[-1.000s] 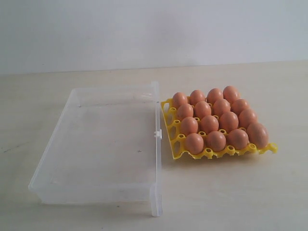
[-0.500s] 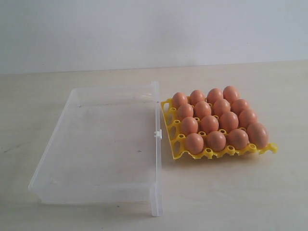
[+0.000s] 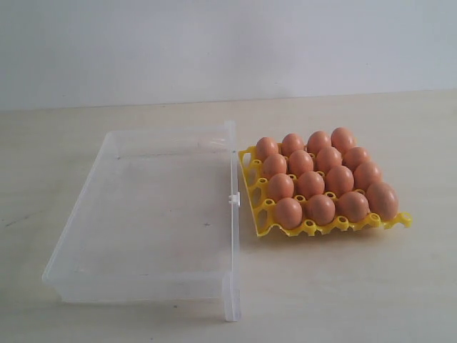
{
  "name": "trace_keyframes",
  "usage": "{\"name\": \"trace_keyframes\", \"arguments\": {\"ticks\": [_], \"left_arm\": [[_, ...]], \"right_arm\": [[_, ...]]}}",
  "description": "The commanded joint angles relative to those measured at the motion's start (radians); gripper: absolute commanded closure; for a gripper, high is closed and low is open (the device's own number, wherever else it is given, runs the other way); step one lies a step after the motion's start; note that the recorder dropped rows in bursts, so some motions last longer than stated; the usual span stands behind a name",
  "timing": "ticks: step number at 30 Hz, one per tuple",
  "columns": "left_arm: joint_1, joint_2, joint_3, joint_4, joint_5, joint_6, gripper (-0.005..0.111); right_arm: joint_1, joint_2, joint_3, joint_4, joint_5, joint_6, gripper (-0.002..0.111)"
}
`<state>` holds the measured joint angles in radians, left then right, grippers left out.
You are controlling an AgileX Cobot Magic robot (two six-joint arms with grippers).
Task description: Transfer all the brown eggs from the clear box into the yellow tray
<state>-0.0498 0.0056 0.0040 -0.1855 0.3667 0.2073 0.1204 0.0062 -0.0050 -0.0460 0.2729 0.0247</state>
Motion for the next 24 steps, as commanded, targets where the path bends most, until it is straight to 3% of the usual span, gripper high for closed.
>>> {"name": "trace_keyframes", "arguments": {"ticks": [1,24], "left_arm": [[0.001,-0.006,-0.004,-0.001,-0.010,-0.002,0.107],[0.001,-0.006,-0.004,-0.001,-0.010,-0.002,0.107]], "right_arm": [[-0.007,-0.006,0.005,-0.005,-0.010,0.002,0.108],[-0.068,-0.006,0.005,-0.005,-0.010,0.004,0.108]]}}
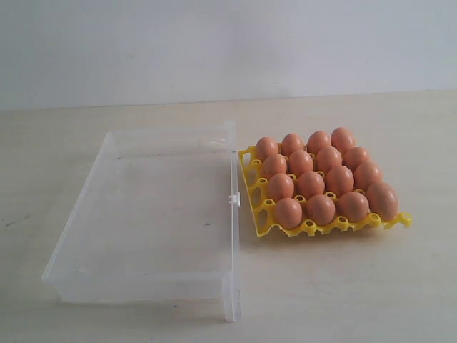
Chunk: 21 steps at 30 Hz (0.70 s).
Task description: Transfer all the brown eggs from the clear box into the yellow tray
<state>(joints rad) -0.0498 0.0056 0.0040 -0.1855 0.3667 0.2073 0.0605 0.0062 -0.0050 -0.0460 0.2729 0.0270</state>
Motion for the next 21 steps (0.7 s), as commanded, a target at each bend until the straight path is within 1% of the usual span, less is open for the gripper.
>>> {"name": "trace_keyframes", "arguments": {"ticks": [1,9,21], "left_arm": [[0.001,-0.006,-0.004,-0.001,-0.010,0.000,0.107],[0.001,-0.006,-0.004,-0.001,-0.010,-0.002,0.107],[0.001,-0.006,-0.004,-0.001,-0.010,-0.002,0.107]], "right_arm": [[-0.008,-0.006,0.005,-0.005,-0.010,0.002,0.108],[-0.036,-0.006,0.005,-0.005,-0.010,0.002,0.108],[-0.036,-0.006,0.005,-0.005,-0.010,0.002,0.108]]}}
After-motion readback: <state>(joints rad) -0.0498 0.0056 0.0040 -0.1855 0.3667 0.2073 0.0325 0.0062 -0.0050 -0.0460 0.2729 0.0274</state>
